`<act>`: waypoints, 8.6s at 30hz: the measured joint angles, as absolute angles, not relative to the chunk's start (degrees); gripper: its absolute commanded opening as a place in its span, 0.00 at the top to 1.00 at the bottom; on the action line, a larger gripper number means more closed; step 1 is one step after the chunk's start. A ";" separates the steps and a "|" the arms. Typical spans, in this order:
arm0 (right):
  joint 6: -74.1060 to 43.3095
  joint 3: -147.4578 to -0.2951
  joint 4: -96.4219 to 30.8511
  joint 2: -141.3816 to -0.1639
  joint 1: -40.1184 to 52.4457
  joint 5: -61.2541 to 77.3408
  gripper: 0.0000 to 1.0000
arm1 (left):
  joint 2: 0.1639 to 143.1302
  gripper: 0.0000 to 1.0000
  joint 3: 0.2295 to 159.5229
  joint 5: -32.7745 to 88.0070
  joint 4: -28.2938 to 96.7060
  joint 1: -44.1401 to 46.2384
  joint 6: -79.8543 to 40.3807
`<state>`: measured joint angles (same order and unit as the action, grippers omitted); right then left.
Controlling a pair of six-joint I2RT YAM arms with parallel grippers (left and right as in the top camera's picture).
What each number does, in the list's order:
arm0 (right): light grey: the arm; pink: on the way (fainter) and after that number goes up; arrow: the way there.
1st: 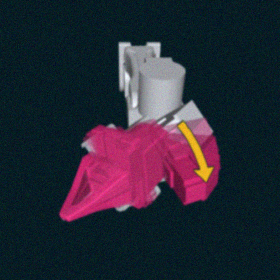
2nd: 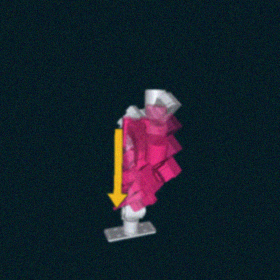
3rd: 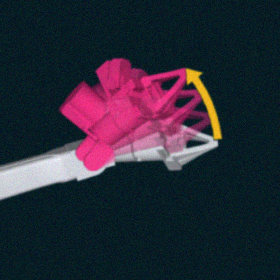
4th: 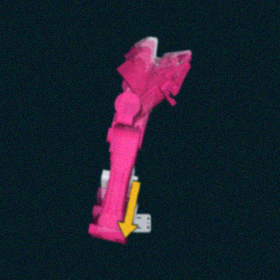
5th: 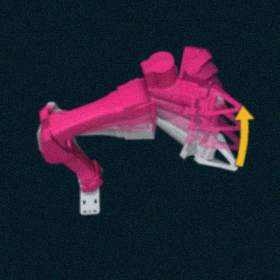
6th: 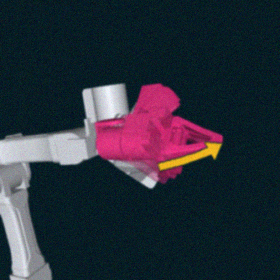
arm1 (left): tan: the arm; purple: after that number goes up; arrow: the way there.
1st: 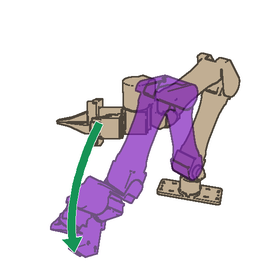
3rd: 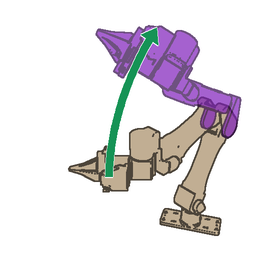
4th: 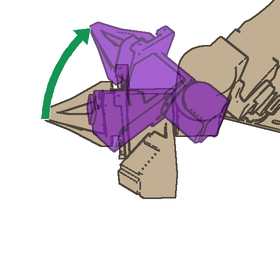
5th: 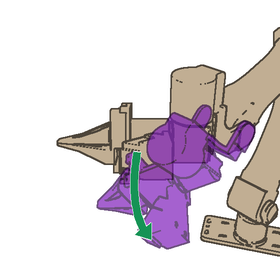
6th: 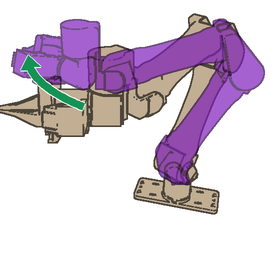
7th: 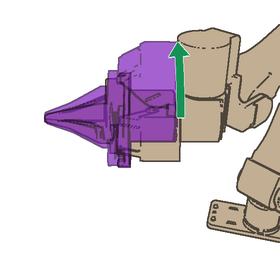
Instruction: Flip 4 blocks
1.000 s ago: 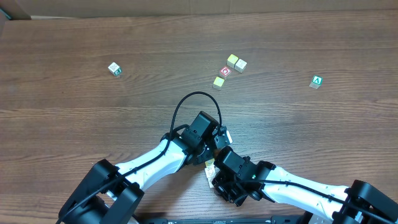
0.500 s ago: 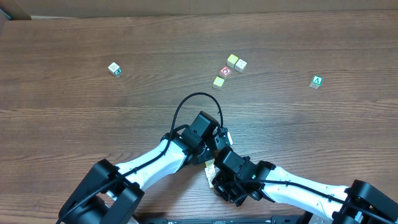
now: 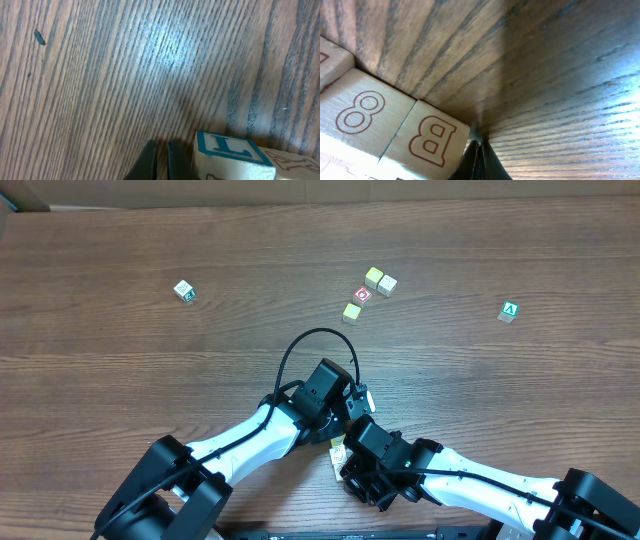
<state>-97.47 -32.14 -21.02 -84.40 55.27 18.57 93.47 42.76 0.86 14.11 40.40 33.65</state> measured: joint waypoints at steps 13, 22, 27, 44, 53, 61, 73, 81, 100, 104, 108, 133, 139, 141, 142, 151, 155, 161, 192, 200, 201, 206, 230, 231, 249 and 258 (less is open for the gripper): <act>-99.31 -32.34 -20.56 -84.40 57.52 16.80 0.96 | 93.47 0.96 42.72 0.84 14.13 40.42 33.65; -100.47 -32.64 -20.14 -84.51 58.26 14.94 0.96 | 93.58 0.96 42.57 1.30 14.17 40.51 33.61; -100.97 -32.73 -20.58 -84.51 58.26 14.72 0.96 | 93.58 0.96 42.57 1.34 14.17 40.51 33.43; -101.78 -33.61 -23.40 -84.51 58.26 14.09 0.96 | 93.78 0.92 42.24 -1.19 10.46 40.18 28.73; -101.75 -33.87 -25.12 -84.25 58.26 13.30 0.96 | 93.80 0.94 42.24 -1.61 10.39 35.29 21.02; -97.76 -33.85 -27.27 -82.87 54.94 10.66 0.96 | 93.80 0.96 42.22 -1.80 12.67 32.84 11.92; -76.97 -33.41 -21.04 -82.87 44.86 8.54 0.96 | 93.23 0.96 43.29 -1.78 20.08 32.84 -9.63; -66.78 -33.36 -17.45 -82.87 43.97 8.51 0.96 | 92.73 0.96 43.70 -0.05 23.86 32.71 -20.23; -55.09 -33.36 -12.80 -82.87 43.99 8.60 0.95 | 92.66 0.96 43.72 8.10 25.91 32.51 -23.73; -54.61 -33.36 -12.03 -82.87 43.99 8.73 0.95 | 92.66 0.96 43.72 8.19 25.96 32.51 -23.86; -54.30 -33.36 -11.25 -82.89 44.29 8.78 0.95 | 92.66 0.96 43.72 8.19 26.02 32.51 -23.88; -54.70 -33.36 -11.09 -84.82 45.52 9.02 0.96 | 92.64 0.96 43.79 8.80 26.81 32.51 -23.88; -54.81 -33.36 -11.09 -84.82 45.95 9.23 0.96 | 92.64 0.96 43.79 8.80 26.81 32.51 -23.88; -54.81 -33.36 -10.98 -84.82 46.65 9.21 0.96 | 92.64 0.96 43.79 8.80 26.81 32.51 -23.88; -54.81 -33.36 -10.87 -84.82 46.98 9.23 0.96 | 92.64 0.96 43.79 8.80 26.81 32.51 -23.88; -55.05 -33.36 -10.81 -84.82 47.35 9.61 0.96 | 92.64 0.96 43.79 8.80 26.83 32.51 -23.88; -56.73 -33.36 -12.56 -84.82 47.35 8.34 0.96 | 92.64 0.96 43.81 8.80 26.85 32.51 -23.88; -58.00 -33.34 -11.84 -84.82 47.35 6.50 0.96 | 92.64 0.96 43.81 8.80 26.87 32.51 -23.88; -56.07 -33.34 -6.26 -84.82 47.33 3.46 0.96 | 92.64 0.96 43.81 8.80 26.87 32.51 -23.88; -55.86 -33.34 -6.09 -84.82 47.35 2.74 0.96 | 92.64 0.96 43.81 8.78 26.87 32.51 -23.88; -55.90 -33.34 -6.07 -84.82 47.35 2.57 0.96 | 92.64 0.96 43.81 8.80 26.87 32.51 -23.88; -55.92 -33.34 -6.13 -84.82 47.33 1.45 0.96 | 92.64 0.96 43.81 8.80 26.35 32.51 -23.88; -55.86 -33.34 -8.93 -84.82 43.16 5.13 0.96 | 93.78 0.96 42.24 9.39 12.25 32.53 -25.82; -55.88 -33.34 -9.10 -84.82 43.16 5.17 0.96 | 93.78 0.96 42.24 9.82 12.58 32.53 -26.00; -56.21 -33.32 -13.17 -84.82 43.16 5.69 0.96 | 93.78 0.95 42.22 11.62 15.62 32.53 -26.72; -56.25 -33.28 -16.51 -84.82 43.16 10.35 0.96 | 93.76 0.95 42.37 6.50 15.20 32.62 -26.89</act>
<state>-56.25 -33.28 -16.51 -84.82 43.16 10.35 93.76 42.37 6.50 15.20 32.62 -26.89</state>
